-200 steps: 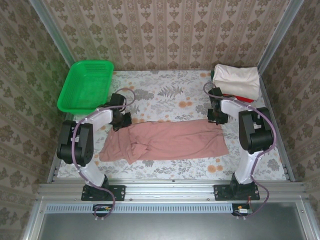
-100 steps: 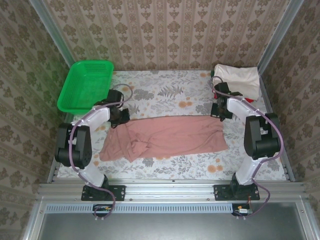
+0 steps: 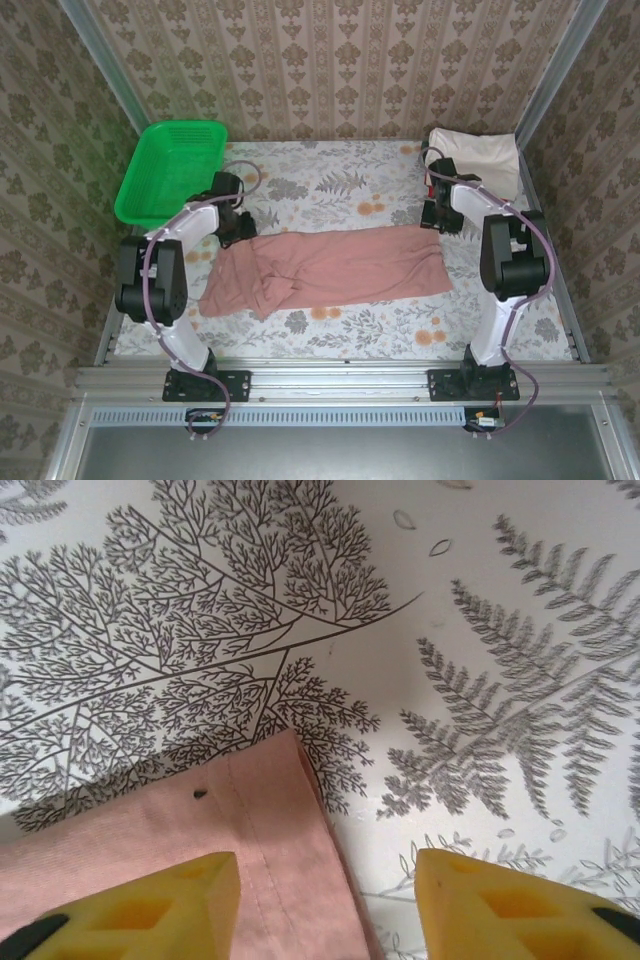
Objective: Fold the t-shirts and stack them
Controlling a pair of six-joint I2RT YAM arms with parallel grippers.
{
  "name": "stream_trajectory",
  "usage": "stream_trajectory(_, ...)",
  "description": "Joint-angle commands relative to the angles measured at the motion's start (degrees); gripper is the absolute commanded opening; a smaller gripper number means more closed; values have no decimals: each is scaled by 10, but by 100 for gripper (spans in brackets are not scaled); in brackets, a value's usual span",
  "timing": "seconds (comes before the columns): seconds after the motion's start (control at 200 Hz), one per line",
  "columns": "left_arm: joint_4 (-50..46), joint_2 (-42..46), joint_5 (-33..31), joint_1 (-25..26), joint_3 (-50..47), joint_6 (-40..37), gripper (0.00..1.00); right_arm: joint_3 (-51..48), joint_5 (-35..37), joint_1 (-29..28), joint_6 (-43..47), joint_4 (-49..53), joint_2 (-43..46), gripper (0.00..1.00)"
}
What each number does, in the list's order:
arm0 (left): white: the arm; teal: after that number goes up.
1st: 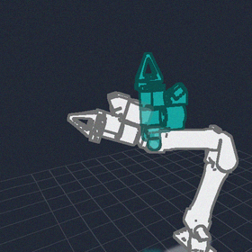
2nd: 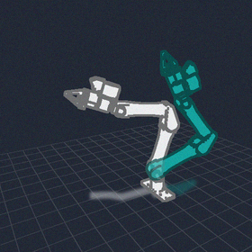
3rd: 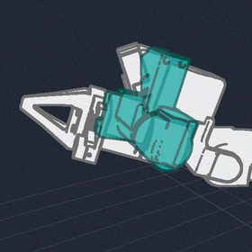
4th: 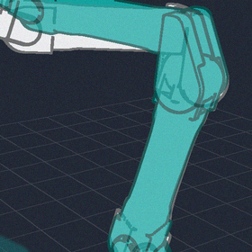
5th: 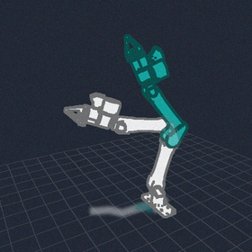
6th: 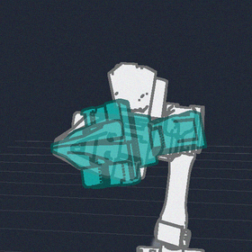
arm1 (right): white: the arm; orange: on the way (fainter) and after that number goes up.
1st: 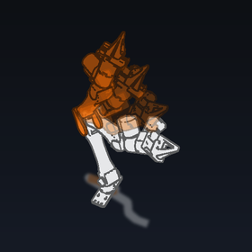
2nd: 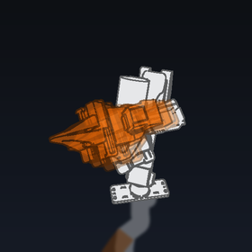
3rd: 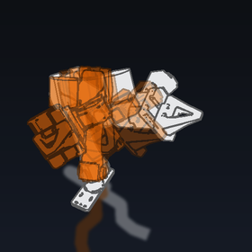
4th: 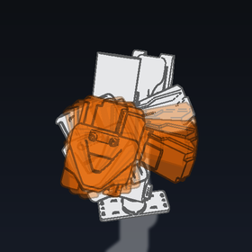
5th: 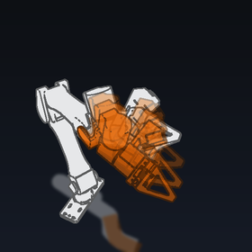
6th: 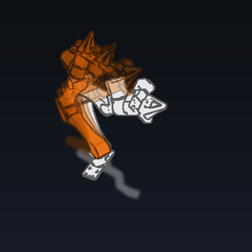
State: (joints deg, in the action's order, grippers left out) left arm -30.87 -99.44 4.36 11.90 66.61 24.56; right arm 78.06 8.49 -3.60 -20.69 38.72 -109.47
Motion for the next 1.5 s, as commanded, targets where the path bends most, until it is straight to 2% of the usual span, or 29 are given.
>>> stream_trajectory(0.0, -29, 52, -31, 4, 4, -6, 38, -30, 30, -18, -15, 23, 88, 57)
stream_trajectory(0.055, -35, 80, -44, 18, -7, -2, 44, -63, 20, -34, -29, 4, 118, 58)
stream_trajectory(0.165, -14, 113, -33, 71, -29, 2, 47, -122, -22, -75, -47, -47, 142, 58)
stream_trajectory(0.315, 24, 67, 11, 119, -37, 6, 48, -114, -25, -91, -56, -54, 89, 58)
stream_trajectory(0.445, 45, 8, 27, 97, -49, 6, 45, -69, -2, -79, -59, -21, 32, 58)
stream_trajectory(0.595, 47, -18, 8, 52, -60, 4, 46, -56, -31, -30, -79, -5, -1, 56)
stream_trajectory(0.8, 44, -19, 3, 27, -47, -4, 50, -70, -58, 10, -71, -16, -6, 57)
stream_trajectory(0.975, 28, 15, -7, 29, -38, -3, 55, -74, -54, 6, -64, -9, 55, 60)
stream_trajectory(1.115, 15, 73, -21, 38, -54, -3, 70, -89, -8, -35, -73, -4, 118, 67)
stream_trajectory(1.2, 5, 111, -32, 57, -72, -1, 74, -109, -6, -77, -80, -22, 141, 70)
stream_trajectory(1.36, -26, 189, -64, 103, -140, 25, 63, -143, -32, -141, -98, -64, 140, 70)
stream_trajectory(1.495, -30, 233, -76, 96, -218, 66, 59, -153, -33, -159, -107, -77, 114, 70)
